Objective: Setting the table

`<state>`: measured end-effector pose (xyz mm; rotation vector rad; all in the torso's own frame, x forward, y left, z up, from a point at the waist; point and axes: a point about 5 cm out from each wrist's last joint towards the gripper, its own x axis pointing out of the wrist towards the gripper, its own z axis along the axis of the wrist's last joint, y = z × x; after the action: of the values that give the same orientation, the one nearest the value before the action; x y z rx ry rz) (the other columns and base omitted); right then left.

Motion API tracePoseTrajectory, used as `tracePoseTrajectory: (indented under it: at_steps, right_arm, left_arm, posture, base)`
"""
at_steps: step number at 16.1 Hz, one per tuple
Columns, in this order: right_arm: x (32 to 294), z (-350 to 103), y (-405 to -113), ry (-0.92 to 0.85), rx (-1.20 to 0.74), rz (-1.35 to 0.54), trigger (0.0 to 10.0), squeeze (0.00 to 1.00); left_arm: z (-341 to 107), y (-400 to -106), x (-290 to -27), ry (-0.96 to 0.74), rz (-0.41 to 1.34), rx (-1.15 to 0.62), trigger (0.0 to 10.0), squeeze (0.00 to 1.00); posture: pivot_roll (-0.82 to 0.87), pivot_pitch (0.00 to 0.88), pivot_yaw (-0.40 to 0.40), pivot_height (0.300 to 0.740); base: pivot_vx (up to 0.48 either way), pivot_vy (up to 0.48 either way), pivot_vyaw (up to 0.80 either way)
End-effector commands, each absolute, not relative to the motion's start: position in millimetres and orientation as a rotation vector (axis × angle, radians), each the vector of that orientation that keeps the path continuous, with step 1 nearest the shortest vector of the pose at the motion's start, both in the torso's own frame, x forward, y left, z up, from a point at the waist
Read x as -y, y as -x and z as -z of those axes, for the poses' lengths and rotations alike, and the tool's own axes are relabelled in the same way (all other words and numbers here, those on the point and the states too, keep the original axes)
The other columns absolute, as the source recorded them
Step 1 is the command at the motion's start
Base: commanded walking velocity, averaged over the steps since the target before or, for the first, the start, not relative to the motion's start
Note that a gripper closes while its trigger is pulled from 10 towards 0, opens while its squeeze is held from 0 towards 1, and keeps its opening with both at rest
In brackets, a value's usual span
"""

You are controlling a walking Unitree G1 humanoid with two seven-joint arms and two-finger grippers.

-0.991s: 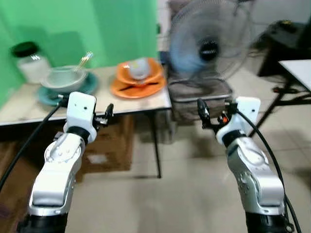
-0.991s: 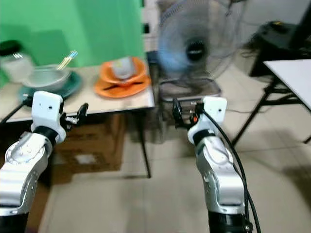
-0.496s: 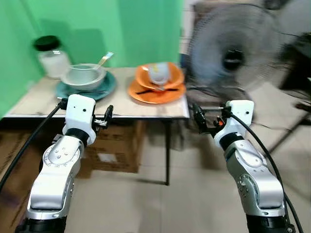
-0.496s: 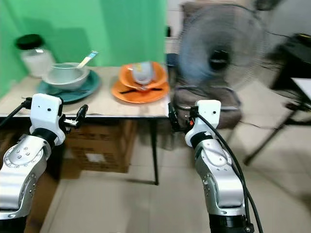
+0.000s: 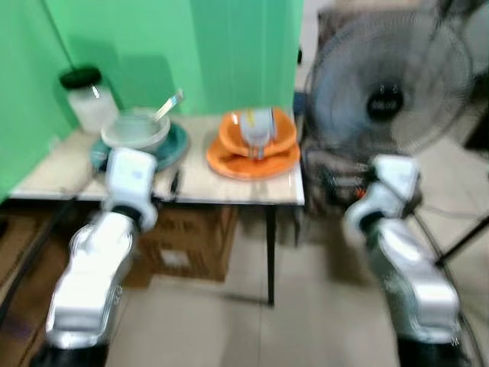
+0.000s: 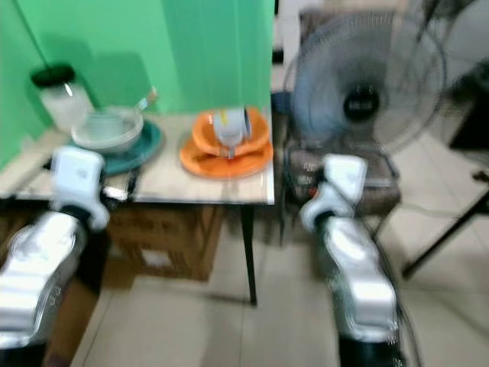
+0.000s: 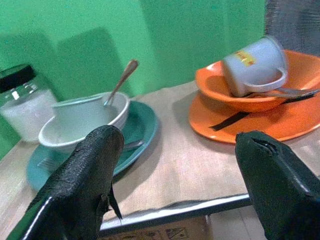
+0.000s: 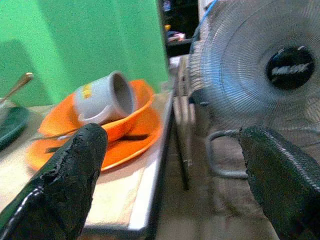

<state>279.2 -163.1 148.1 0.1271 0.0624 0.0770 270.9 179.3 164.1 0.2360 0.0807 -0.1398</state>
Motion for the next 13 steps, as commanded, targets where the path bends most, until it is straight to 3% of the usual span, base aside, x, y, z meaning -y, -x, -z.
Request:
tracePoseTrajectory:
  at_steps: [1,13]
  right_arm:
    - [152.2,-153.7,-281.0,-0.131,-0.041,-0.115,10.0,0.00]
    - [150.0,-153.2,-282.7,-0.147,-0.043,-0.134,10.0,0.00]
  left_arm:
    - [-168.7,-271.2,-185.0,-0.248,0.127,-0.070,10.0,0.00]
    - [-168.6,-270.6,-178.9,-0.251,0.182,-0.073,10.0,0.00]
  posture:
    - [0.09,0.000,0.049,0.740]
    - [0.08,0.000,0.060,0.740]
  base:
    - [0.307,0.000,0.00]
    - [0.309,0.000,0.00]
